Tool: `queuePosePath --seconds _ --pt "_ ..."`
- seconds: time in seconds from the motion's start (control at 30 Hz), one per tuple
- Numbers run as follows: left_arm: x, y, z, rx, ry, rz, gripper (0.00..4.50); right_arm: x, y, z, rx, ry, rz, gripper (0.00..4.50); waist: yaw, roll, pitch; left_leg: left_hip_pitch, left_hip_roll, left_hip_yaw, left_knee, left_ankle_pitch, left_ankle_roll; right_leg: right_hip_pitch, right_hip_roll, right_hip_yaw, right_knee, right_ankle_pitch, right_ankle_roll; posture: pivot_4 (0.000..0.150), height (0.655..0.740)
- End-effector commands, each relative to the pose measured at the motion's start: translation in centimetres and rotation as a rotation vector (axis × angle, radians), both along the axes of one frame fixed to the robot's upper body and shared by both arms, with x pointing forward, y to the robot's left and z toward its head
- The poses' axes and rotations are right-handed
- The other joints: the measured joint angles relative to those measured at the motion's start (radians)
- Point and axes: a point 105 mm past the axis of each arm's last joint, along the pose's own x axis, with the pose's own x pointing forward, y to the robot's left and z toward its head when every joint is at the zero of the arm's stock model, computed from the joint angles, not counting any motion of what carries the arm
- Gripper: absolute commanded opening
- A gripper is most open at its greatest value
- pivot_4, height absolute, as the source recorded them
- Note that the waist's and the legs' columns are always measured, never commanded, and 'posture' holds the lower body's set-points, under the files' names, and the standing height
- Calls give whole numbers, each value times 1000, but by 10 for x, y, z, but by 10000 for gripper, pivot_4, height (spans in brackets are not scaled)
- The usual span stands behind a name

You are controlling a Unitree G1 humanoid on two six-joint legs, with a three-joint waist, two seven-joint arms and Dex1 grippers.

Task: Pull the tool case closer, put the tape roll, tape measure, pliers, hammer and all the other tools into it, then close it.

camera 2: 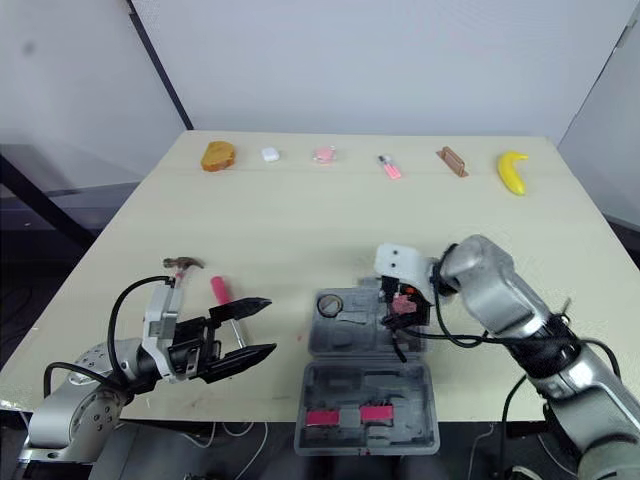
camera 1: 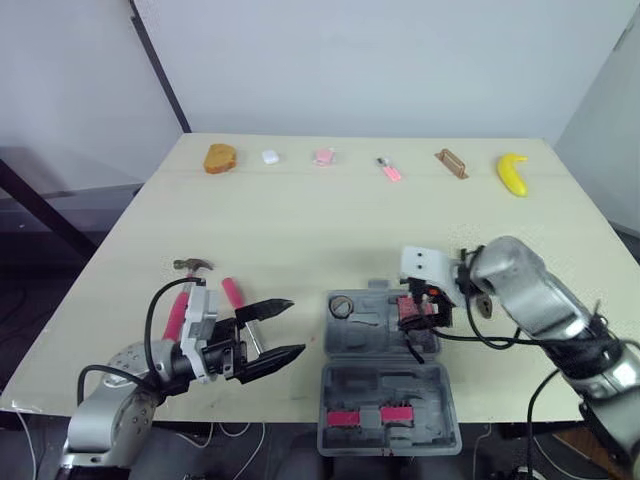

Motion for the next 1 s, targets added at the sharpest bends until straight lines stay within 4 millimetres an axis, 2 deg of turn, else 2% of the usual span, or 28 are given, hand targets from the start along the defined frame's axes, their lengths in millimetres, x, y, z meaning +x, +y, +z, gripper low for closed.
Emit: queuePosePath --seconds 0.03,0.13,0.2,0.67,0.7,0.73,0.8,1.0 --pt "-3 -3 11 -14 -41 -24 45000 5 -11 17 167 -88 -43 44149 -1 0 0 0 0 0 0 0 0 0 0 0 0 0 0 1500 7400" --pt "-3 -3 12 -17 -38 -30 45000 2 -22 3 188 -79 -60 37370 -2 0 0 0 0 1 0 0 0 0 0 1 0 0 0 1500 7400" --pt "-2 -4 12 -16 -37 -35 45000 2 -25 -4 206 -89 -68 28837 -2 0 0 1 0 0 0 0 0 0 1 0 0 0 0 1500 7400" --pt "-2 -4 14 -8 -30 -58 45000 -5 -23 -25 258 -61 -92 28837 -2 0 0 1 0 1 0 0 0 0 1 1 0 0 0 1500 7400" --pt "-2 -4 13 -7 -29 -60 45000 -5 -23 -26 257 -59 -90 23636 -2 0 0 1 0 1 0 0 0 0 1 1 0 0 0 1500 7400" --pt "-2 -4 13 -7 -28 -62 45000 -6 -23 -27 255 -56 -87 20940 -2 0 0 1 0 1 0 0 0 0 1 1 0 0 0 1500 7400" --pt "-2 -5 13 -6 -27 -65 45000 -6 -23 -28 252 -62 -89 11788 -2 0 0 1 0 1 0 0 0 0 1 1 0 0 0 1500 7400" --pt "-2 -5 13 -6 -25 -70 45000 -6 -24 -32 250 -63 -97 11788 -1 0 0 1 0 1 0 0 0 0 1 1 0 0 0 1500 7400"
